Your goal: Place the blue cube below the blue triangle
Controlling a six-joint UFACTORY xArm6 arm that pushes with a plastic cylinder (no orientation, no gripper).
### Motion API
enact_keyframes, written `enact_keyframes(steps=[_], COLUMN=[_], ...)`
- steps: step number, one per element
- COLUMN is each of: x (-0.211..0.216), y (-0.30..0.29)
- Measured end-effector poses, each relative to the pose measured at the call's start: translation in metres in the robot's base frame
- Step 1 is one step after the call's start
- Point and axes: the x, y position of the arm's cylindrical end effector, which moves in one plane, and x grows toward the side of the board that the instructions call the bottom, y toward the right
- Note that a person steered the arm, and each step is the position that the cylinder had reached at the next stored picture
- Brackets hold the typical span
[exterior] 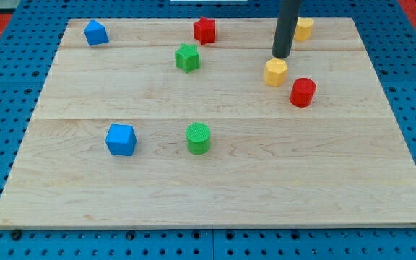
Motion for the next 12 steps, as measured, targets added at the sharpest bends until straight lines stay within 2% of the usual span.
enact_keyframes(steps=[1,2,4,5,6,8,10,12], x=[0.001,0.052,0.184,0.212,0.201,0.124,0.120,0.120], y=[-0.068,-0.104,-0.214,-0.238,-0.262,-0.316,-0.336,-0.298])
